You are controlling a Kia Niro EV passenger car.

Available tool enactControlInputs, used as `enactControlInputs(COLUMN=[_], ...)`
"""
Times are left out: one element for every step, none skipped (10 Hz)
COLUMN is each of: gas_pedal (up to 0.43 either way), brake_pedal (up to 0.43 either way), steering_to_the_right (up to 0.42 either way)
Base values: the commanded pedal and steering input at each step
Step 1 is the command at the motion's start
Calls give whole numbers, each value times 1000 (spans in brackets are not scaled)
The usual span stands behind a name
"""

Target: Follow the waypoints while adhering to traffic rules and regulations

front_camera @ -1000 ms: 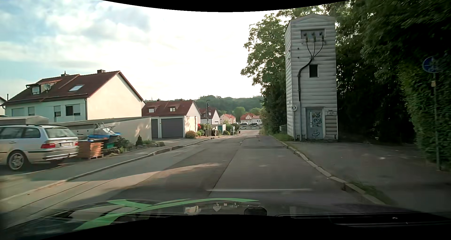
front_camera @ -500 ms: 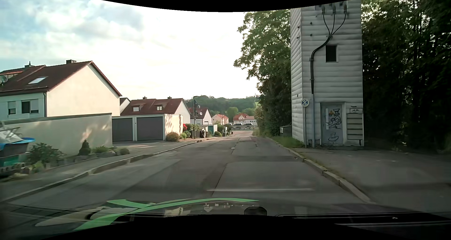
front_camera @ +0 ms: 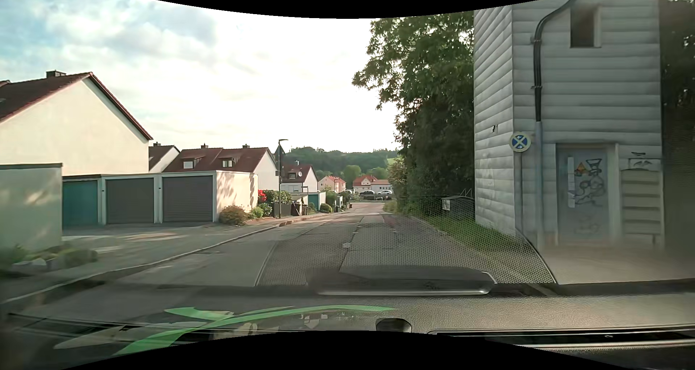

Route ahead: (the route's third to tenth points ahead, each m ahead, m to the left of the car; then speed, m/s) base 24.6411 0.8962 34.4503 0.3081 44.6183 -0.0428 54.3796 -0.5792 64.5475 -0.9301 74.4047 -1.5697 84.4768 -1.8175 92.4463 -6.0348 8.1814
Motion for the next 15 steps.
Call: enactControlInputs(gas_pedal=[47, 47, 39, 39, 28, 28, 28, 28, 28, 28, 28, 28, 0, 0, 0], brake_pedal=[0, 0, 0, 0, 0, 0, 0, 0, 0, 0, 0, 0, 0, 0, 0], steering_to_the_right=[14, 13, 11, 9, 7, 6, 6, 5, 5, 5, 5, 5, 5, 4, 3])
